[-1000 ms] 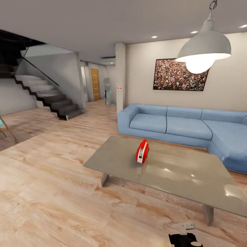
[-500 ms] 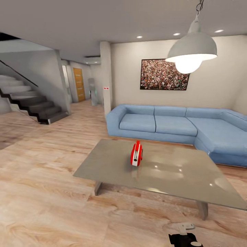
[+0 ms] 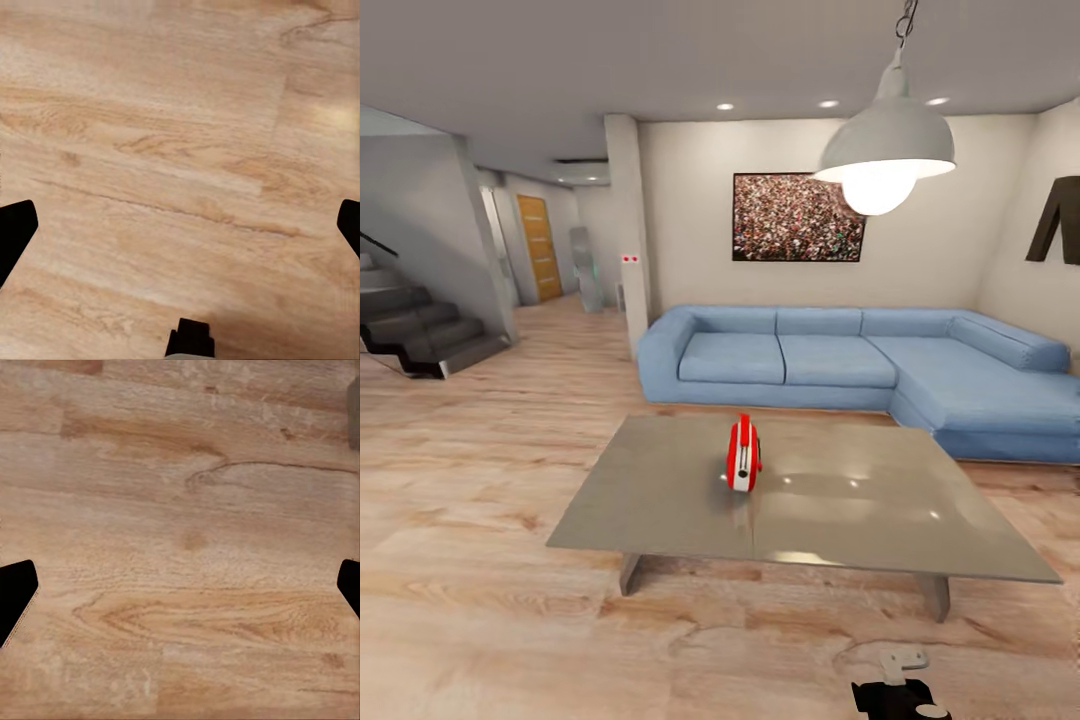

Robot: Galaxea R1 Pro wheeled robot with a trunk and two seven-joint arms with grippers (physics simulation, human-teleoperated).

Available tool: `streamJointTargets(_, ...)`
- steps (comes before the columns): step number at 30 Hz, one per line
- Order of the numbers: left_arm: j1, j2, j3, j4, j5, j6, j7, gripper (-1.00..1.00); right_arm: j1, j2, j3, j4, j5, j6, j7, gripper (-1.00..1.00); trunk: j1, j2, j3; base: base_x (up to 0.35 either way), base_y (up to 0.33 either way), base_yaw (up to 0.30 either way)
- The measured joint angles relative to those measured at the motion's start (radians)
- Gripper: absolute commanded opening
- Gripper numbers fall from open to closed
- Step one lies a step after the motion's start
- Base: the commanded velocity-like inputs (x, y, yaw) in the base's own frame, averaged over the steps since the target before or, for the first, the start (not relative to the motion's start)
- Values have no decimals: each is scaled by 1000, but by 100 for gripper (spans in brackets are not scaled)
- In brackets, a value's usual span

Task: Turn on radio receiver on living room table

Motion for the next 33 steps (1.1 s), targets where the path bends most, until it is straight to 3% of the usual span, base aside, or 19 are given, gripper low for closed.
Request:
streamJointTargets(7, 0, -1, 0, 0, 0, -9, 2, 100, 0, 0, 0, 0, 0, 0, 0, 100, 0, 0, 0, 112, 203, -94)
streamJointTargets(13, 0, -8, 2, 0, 4, -117, 9, 100, 0, 0, 0, 0, 0, 0, 0, 100, 0, 0, 0, 7, 11, -3)
streamJointTargets(20, 0, -5, 3, 1, 3, -118, 11, 100, 0, 0, 1, 1, 0, -5, 0, 100, 0, 0, 0, 234, 15, 0)
streamJointTargets(26, 0, -8, 1, 9, 12, -124, 9, 100, -2, 4, -2, -8, 0, -52, 0, 100, 0, 0, 0, 315, 127, 0)
streamJointTargets(33, 0, -5, -2, 86, 9, -135, 3, 100, -77, 19, -3, -91, -1, -27, 2, 100, 0, 0, 0, 156, 69, 0)
